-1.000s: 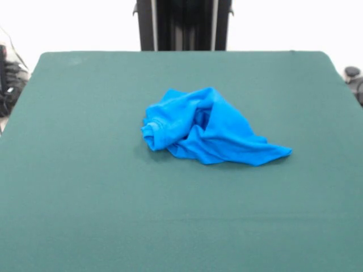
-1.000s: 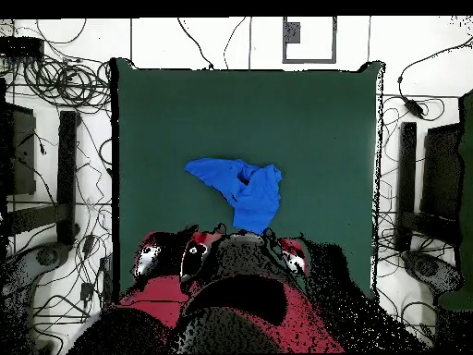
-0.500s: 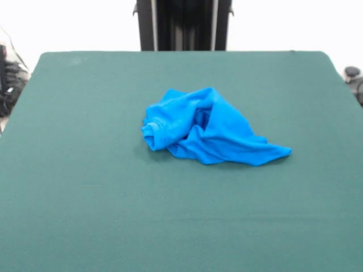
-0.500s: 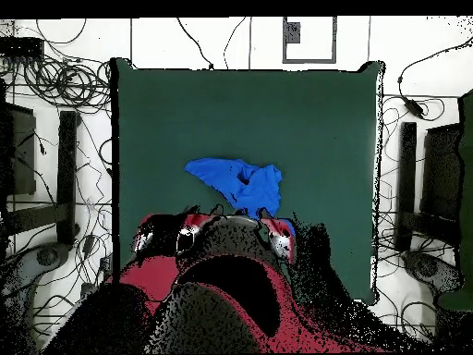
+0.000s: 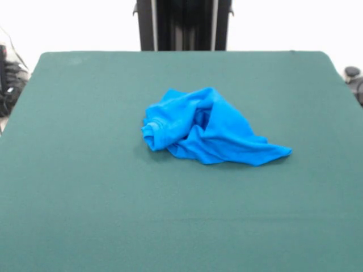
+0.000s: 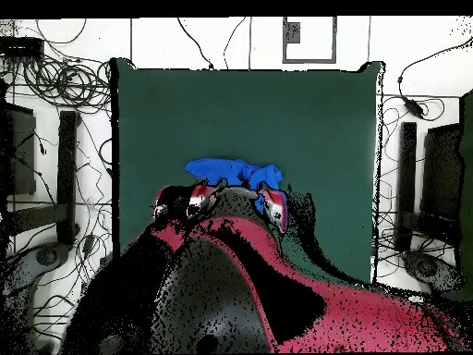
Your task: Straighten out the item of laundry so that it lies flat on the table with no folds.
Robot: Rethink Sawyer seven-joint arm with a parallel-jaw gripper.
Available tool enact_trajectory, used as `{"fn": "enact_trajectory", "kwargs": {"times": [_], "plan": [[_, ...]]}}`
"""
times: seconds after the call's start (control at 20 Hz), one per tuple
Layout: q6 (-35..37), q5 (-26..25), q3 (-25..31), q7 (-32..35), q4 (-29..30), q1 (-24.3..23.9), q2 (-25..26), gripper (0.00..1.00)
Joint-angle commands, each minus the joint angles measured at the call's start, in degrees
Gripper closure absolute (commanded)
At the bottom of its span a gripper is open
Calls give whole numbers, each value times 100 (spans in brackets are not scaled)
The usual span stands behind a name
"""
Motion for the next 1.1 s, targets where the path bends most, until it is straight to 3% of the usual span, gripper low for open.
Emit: {"fn": "enact_trajectory", "kwargs": {"times": [0.05,1.1], "plan": [[-603,-270,11,1252,1167,214,826,0],[-1490,205,278,571,1559,-123,1414,0]]}}
